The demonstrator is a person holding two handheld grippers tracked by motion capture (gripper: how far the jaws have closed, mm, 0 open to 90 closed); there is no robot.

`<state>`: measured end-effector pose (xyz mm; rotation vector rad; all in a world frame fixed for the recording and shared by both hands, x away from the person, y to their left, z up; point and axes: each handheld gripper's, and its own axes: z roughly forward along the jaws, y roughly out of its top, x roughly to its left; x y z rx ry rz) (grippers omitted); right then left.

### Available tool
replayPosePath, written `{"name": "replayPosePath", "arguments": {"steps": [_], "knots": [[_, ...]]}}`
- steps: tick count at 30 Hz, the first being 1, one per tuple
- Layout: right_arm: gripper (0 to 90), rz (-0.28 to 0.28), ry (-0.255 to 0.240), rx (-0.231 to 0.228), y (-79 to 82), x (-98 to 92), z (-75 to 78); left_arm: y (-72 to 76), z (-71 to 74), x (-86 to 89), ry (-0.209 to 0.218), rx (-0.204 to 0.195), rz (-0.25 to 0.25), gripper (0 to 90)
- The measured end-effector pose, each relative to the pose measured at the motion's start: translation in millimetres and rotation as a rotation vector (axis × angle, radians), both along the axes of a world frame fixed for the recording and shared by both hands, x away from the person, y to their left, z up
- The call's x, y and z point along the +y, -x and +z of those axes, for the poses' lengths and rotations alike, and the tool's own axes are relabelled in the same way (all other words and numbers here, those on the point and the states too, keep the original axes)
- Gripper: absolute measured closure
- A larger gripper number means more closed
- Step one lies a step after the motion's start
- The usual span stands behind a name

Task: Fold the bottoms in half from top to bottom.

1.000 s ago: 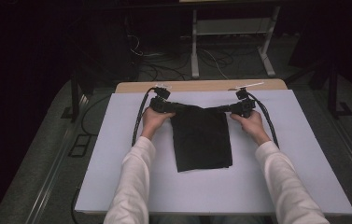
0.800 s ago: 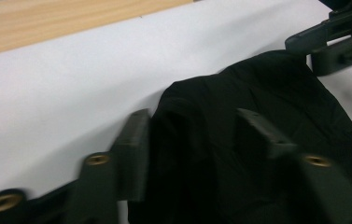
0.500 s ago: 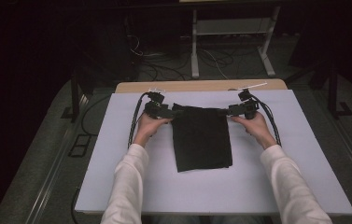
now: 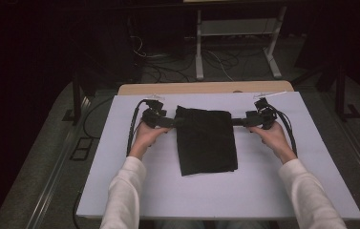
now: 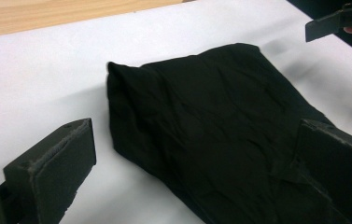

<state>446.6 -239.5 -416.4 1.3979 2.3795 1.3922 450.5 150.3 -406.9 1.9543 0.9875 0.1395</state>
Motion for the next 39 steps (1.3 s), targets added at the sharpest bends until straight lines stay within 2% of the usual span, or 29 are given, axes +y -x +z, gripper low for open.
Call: {"name": "replayPosePath", "arguments": {"steps": [17,30,39], "knots": [[0.0,0.035,-0.017,-0.024,32.4,-5.1,0.8,29.7,7.4,8.8,0.019,-0.043,-0.009,0.0],[0.0,0.050,-0.025,-0.051,57.3,-8.6,5.5,49.6,8.8,21.8,0.048,-0.053,-0.003,0.0],[0.0,0.044,-0.024,-0.073,74.3,-12.5,6.5,66.9,8.8,20.9,0.049,-0.069,-0.027,0.0]]}}
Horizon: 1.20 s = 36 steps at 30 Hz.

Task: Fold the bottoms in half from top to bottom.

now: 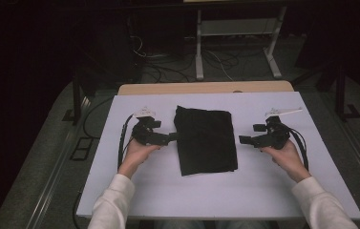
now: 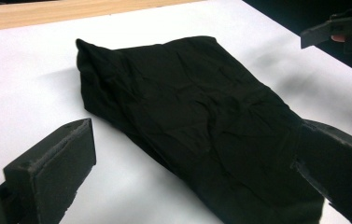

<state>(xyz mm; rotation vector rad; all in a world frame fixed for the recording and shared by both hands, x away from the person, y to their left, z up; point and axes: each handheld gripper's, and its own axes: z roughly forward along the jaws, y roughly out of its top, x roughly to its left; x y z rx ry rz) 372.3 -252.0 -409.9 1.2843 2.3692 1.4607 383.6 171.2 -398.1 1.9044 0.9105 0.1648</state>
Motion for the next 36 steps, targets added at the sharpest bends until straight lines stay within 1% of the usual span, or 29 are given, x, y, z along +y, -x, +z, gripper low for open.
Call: {"name": "replayPosePath", "arguments": {"steps": [5,8,12,18,21,27,30,32,36], "knots": [[0.0,-0.003,-0.003,-0.005,9.2,-3.6,0.0,9.1,0.5,-1.3,0.000,-0.011,-0.015,0.0],[0.0,-0.005,-0.004,-0.014,14.2,-5.7,-1.4,14.6,0.5,-1.2,0.004,-0.017,-0.022,0.0],[0.0,-0.001,-0.003,-0.013,21.1,-7.0,-5.1,21.3,-1.6,-1.3,0.005,-0.018,-0.030,0.0],[0.0,0.009,0.011,-0.016,31.1,-6.1,-9.4,31.3,-5.2,-0.2,0.001,-0.025,-0.044,0.0],[0.0,0.012,0.016,-0.025,38.7,-6.6,-9.8,38.3,-7.0,1.7,-0.002,-0.029,-0.050,0.0],[0.0,0.012,0.013,-0.038,53.9,-13.2,-11.6,52.9,-13.2,7.0,0.005,-0.035,-0.050,0.0],[0.0,0.008,0.018,-0.043,60.7,-17.3,-13.3,60.5,-16.6,9.6,0.009,-0.035,-0.052,0.0],[0.0,0.004,0.025,-0.049,64.8,-20.5,-14.7,64.9,-17.9,11.0,0.003,-0.036,-0.055,0.0],[0.0,-0.010,0.027,-0.053,72.1,-27.5,-18.4,76.6,-18.7,16.7,0.006,-0.058,-0.046,0.0]]}}
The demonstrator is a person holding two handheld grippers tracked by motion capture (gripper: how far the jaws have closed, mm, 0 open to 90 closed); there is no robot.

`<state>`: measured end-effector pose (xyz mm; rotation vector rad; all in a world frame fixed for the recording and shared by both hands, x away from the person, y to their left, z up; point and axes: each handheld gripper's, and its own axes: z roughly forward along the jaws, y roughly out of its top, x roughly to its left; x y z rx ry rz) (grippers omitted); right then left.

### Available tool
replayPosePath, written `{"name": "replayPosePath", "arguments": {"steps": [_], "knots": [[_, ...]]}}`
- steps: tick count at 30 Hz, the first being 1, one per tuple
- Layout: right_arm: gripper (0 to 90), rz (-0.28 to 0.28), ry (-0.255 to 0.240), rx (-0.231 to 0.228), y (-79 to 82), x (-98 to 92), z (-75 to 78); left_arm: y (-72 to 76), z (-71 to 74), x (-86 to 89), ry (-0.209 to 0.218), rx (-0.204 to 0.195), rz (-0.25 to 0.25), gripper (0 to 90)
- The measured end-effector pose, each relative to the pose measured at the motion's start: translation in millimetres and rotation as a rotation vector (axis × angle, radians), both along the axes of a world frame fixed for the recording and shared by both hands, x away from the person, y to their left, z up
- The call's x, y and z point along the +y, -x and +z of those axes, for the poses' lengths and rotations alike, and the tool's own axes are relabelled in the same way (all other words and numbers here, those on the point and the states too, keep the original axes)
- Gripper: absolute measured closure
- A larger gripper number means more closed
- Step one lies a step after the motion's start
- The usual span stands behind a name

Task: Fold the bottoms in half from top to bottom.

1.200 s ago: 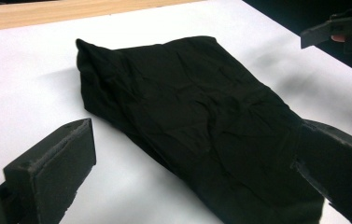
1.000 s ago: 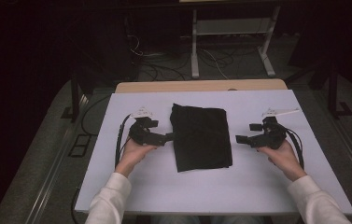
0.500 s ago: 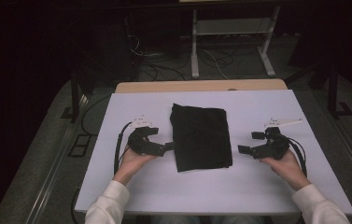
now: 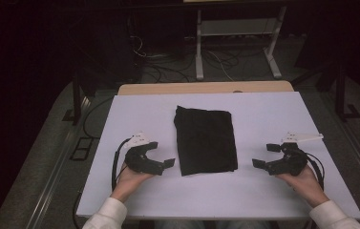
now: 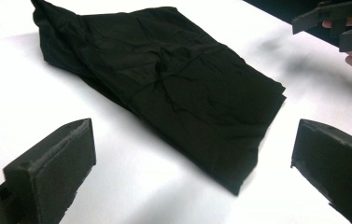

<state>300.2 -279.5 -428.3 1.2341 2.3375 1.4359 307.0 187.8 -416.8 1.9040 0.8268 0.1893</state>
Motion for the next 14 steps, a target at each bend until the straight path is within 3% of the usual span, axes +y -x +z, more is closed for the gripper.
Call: {"name": "replayPosePath", "arguments": {"steps": [6,14], "knots": [[0.0,-0.014,0.005,-0.011,9.9,-6.0,-3.9,11.9,-1.4,11.2,0.005,-0.026,0.025,0.0],[0.0,-0.038,0.009,-0.020,21.1,-10.5,-6.7,22.2,-8.6,20.1,0.025,-0.026,0.042,0.0]]}}
